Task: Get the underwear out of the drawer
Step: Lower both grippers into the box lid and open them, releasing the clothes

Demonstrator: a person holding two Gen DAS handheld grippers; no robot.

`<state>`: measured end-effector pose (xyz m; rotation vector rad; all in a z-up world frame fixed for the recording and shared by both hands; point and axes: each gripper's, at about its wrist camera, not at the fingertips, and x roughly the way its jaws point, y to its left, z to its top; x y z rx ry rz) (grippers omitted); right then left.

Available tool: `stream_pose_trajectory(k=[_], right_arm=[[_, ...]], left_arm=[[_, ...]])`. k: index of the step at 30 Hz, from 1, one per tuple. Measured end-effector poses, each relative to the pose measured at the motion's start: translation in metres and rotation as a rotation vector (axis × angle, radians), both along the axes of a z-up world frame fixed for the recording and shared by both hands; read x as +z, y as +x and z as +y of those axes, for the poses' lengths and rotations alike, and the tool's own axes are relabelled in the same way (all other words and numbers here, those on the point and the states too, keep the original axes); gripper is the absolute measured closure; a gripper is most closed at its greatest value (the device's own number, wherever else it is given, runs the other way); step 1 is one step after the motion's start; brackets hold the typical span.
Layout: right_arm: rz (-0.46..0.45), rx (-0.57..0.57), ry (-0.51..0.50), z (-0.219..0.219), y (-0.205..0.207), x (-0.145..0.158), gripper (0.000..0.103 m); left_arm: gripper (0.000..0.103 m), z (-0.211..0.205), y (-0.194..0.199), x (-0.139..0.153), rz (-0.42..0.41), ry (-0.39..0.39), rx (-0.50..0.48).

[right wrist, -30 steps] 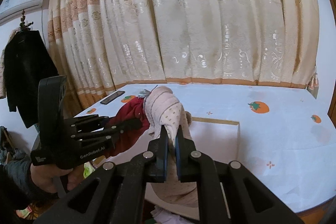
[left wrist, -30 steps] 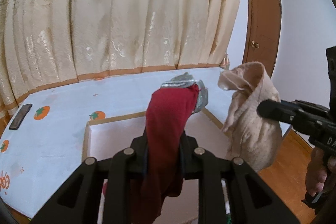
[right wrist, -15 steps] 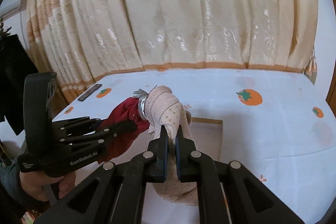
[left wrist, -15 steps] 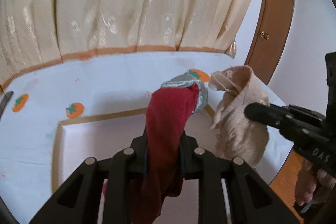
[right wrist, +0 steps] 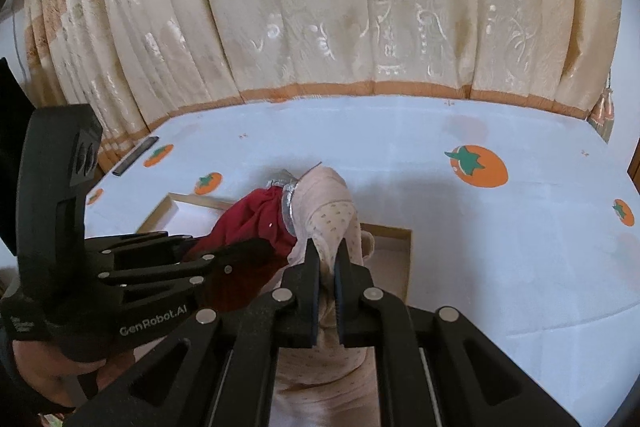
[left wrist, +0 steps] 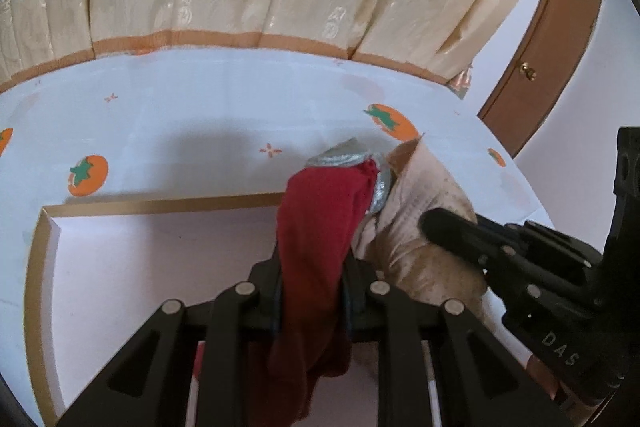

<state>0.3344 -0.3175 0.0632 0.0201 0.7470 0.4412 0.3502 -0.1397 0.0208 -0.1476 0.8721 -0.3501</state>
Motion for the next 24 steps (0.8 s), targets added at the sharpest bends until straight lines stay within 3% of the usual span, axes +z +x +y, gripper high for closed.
stream_pose_trajectory(k=[3, 9, 11, 15, 18, 20, 24], right_arm=[[0.033, -0.001, -0.008, 0.0, 0.012, -0.008, 0.095], [0.063, -0.021, -0.002, -0.002, 0.026, -0.018, 0.093], [0.051, -0.04, -0.013, -0.003, 0.026, -0.017, 0.086], [0.013, -0.087, -0.028, -0.008, 0.018, -0.008, 0.06], [-0.003, -0.105, -0.007, -0.014, 0.011, 0.0, 0.044], [-0.012, -0.104, 0.009, -0.015, 0.005, 0.006, 0.044], [-0.04, -0.085, 0.002, -0.007, -0.016, 0.018, 0.043]], left_arm=[[0.082, -0.003, 0.006, -0.005, 0.008, 0.008, -0.001], [0.063, -0.011, 0.008, -0.006, -0.013, 0.045, -0.024], [0.056, -0.012, 0.006, -0.004, -0.03, 0.062, -0.027], [0.052, -0.005, 0.001, 0.001, -0.053, 0.064, -0.021], [0.041, 0.001, -0.007, 0.008, -0.088, 0.068, -0.018], [0.035, 0.008, -0.014, 0.014, -0.114, 0.058, -0.019], [0.035, 0.017, -0.034, 0.025, -0.168, 0.078, -0.039]])
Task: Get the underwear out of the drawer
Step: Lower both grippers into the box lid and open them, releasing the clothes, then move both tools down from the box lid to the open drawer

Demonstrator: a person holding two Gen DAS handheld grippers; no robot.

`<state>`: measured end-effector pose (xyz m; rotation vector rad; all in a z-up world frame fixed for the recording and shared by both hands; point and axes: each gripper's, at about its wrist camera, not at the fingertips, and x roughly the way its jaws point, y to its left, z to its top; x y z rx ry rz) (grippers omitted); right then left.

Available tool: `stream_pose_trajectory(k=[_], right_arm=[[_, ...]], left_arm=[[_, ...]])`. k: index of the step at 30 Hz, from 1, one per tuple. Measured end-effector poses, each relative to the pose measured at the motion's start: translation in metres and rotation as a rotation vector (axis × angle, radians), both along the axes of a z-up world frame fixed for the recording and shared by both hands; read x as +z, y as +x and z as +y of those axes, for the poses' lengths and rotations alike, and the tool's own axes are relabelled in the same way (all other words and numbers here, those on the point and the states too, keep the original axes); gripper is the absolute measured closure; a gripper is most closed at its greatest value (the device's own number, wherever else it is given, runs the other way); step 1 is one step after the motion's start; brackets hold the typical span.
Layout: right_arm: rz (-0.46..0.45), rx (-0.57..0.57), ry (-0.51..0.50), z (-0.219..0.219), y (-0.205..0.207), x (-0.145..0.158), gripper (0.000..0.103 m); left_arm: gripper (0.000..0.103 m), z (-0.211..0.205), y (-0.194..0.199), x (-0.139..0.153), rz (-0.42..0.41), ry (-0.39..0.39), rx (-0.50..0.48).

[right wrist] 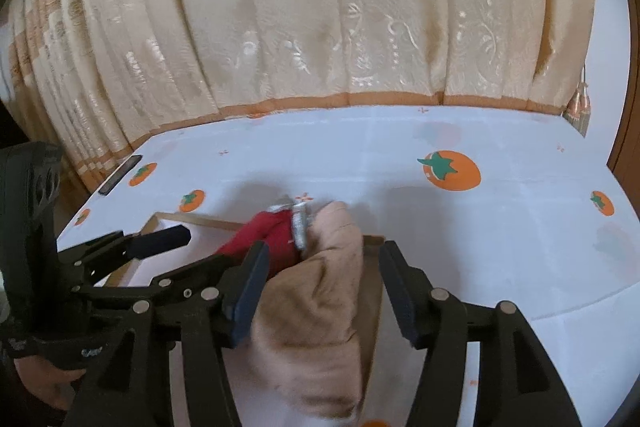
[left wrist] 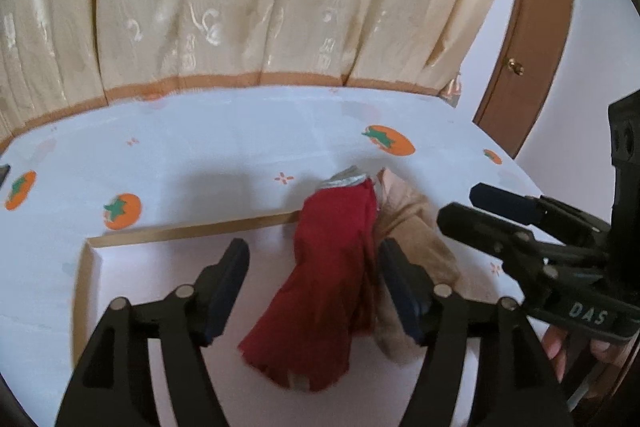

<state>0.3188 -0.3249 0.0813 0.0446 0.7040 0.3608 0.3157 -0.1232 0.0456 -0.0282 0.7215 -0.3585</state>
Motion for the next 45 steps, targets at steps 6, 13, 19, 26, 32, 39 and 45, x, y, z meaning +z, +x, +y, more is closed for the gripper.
stream_pose_trajectory(k=[6, 13, 19, 26, 32, 39, 45], right_arm=[[-0.058, 0.087, -0.04, 0.019, -0.052, 0.013, 0.043], [-0.086, 0.161, -0.055, 0.036, -0.102, 0.018, 0.043], [-0.106, 0.222, -0.086, 0.043, -0.165, 0.009, 0.043], [-0.066, 0.317, -0.133, 0.057, -0.223, -0.031, 0.043], [0.041, 0.411, -0.175, 0.083, -0.24, -0.078, 0.043], [0.126, 0.505, -0.209, 0.115, -0.242, -0.112, 0.043], [0.187, 0.54, -0.261, 0.132, -0.24, -0.135, 0.043]], left_arm=[[0.031, 0.016, -0.042, 0.015, -0.099, 0.039, -0.027], [0.031, 0.034, -0.083, 0.023, -0.14, 0.026, -0.042], [0.03, 0.059, -0.137, 0.02, -0.198, 0.039, -0.048], [0.03, 0.091, -0.19, -0.007, -0.185, 0.112, -0.017], [0.029, 0.114, -0.216, -0.043, -0.096, 0.189, -0.041], [0.029, 0.114, -0.234, -0.091, 0.021, 0.314, -0.131], [0.029, 0.107, -0.242, -0.121, 0.109, 0.38, -0.232]])
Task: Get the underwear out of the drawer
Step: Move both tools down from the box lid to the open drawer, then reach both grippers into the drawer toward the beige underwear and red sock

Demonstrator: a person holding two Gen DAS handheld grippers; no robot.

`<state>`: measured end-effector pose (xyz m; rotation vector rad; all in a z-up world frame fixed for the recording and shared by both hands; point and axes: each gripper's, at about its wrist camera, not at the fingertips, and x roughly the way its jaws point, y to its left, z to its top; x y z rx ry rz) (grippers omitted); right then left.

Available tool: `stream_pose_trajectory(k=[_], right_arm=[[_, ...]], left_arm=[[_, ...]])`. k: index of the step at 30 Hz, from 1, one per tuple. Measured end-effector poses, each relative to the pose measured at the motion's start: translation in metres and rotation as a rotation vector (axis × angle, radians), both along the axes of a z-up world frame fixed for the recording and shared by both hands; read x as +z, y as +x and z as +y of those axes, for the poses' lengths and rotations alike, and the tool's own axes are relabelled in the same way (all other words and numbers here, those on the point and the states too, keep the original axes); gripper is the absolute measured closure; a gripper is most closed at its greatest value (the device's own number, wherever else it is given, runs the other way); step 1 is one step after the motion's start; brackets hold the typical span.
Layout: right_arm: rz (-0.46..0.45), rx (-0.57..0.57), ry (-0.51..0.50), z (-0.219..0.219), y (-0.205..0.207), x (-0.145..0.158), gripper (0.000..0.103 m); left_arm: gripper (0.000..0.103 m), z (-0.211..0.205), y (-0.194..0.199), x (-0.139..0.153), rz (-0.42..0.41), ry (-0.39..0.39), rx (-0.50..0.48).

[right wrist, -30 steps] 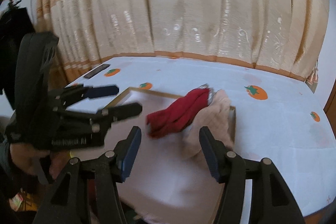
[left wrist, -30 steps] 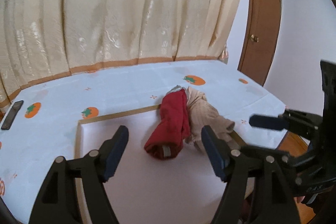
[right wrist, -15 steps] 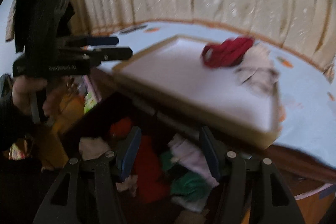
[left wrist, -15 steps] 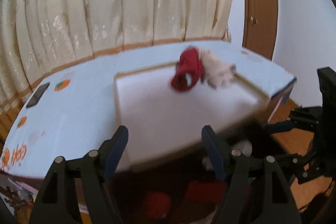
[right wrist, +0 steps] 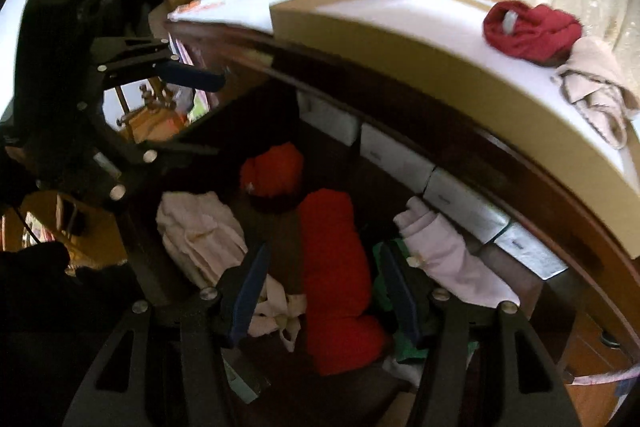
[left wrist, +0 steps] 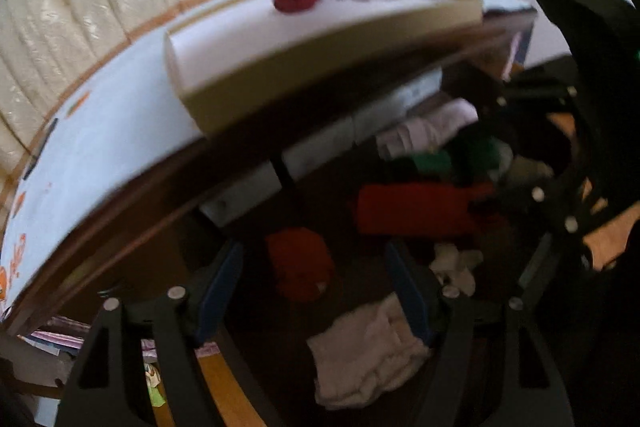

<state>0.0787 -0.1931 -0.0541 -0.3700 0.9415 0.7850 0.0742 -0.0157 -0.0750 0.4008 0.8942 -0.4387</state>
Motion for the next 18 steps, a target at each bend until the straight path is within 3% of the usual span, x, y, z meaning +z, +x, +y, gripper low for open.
stream_pose_trajectory(k=[10, 18], right_arm=[[0.073, 0.015, -0.088, 0.013, 0.013, -0.03, 0.043], [0.113, 0.046, -0.154, 0.028, 0.02, -0.045, 0.043]], left_arm=[[0.029, 0.007, 0.011, -0.038, 0.17, 0.0, -0.003], [0.029, 0.004, 0.015, -0.058, 0.289, 0.02, -0.072]])
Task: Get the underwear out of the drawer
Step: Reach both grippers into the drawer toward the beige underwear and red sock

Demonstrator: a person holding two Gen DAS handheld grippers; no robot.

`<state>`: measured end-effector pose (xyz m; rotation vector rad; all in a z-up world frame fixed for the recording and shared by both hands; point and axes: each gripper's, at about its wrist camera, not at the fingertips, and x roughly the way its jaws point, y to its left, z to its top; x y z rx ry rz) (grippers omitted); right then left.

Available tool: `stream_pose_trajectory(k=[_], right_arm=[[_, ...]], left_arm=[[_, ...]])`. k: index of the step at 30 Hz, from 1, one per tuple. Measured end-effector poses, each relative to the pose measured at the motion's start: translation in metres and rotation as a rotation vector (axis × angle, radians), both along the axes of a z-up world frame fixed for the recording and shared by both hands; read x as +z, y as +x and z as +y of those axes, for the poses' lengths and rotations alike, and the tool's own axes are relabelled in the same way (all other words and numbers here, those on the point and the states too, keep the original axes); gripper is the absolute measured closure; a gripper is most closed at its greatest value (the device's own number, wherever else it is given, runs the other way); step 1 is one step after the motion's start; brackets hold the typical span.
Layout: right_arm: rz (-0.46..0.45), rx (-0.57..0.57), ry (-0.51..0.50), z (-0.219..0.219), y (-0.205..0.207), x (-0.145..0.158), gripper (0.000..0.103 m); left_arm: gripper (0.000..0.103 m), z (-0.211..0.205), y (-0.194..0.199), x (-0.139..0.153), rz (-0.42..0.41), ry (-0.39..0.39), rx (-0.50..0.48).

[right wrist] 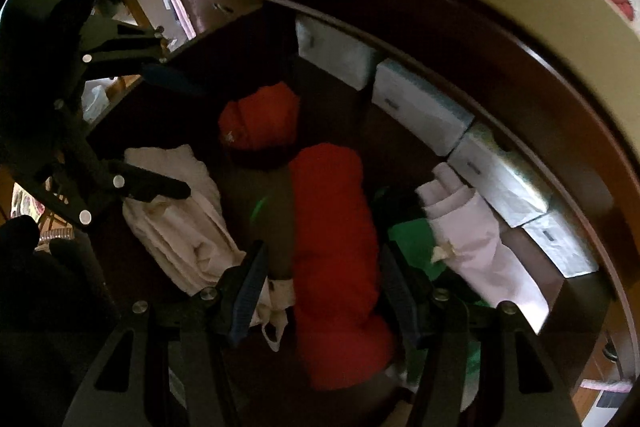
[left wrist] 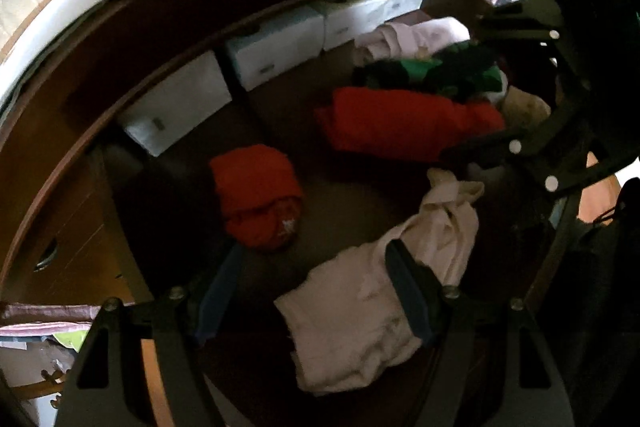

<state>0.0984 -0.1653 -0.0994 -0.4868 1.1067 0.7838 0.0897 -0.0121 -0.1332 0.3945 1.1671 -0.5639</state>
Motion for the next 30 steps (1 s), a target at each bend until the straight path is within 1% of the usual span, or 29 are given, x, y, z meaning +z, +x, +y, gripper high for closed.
stream_pose_trajectory(k=[6, 9, 12, 15, 18, 19, 21, 24, 26, 28, 30], right_arm=[[0.054, -0.005, -0.039, 0.005, 0.009, -0.015, 0.043], [0.072, 0.001, -0.037, 0.006, 0.01, -0.017, 0.043], [0.098, 0.002, -0.055, 0.008, 0.013, -0.022, 0.043], [0.104, 0.008, -0.057, 0.009, 0.012, -0.023, 0.043], [0.109, 0.001, -0.048, 0.007, 0.012, -0.023, 0.043], [0.111, -0.001, -0.046, 0.007, 0.011, -0.022, 0.043], [0.115, -0.005, -0.044, 0.006, 0.011, -0.022, 0.043], [0.115, -0.003, -0.048, 0.004, 0.01, -0.022, 0.043], [0.116, -0.001, -0.044, 0.003, 0.01, -0.022, 0.043], [0.121, -0.002, -0.04, 0.0, 0.01, -0.021, 0.043], [0.126, -0.007, -0.027, -0.003, 0.011, -0.02, 0.043]], left_arm=[[0.028, -0.002, 0.005, -0.004, 0.067, 0.003, -0.061], [0.028, -0.004, 0.008, -0.005, 0.094, 0.001, -0.09], [0.028, -0.007, 0.01, -0.005, 0.104, 0.014, -0.116], [0.028, -0.007, 0.011, 0.0, 0.108, 0.018, -0.14], [0.028, -0.01, 0.009, -0.002, 0.128, 0.029, -0.17], [0.028, -0.012, 0.008, -0.003, 0.138, 0.034, -0.177], [0.028, -0.013, 0.01, -0.004, 0.172, 0.016, -0.179], [0.028, -0.014, 0.015, -0.004, 0.266, -0.048, -0.175], [0.028, -0.018, 0.013, -0.003, 0.294, -0.047, -0.202], [0.028, -0.021, 0.011, -0.002, 0.291, -0.033, -0.22], [0.028, -0.024, 0.011, -0.003, 0.318, -0.032, -0.235]])
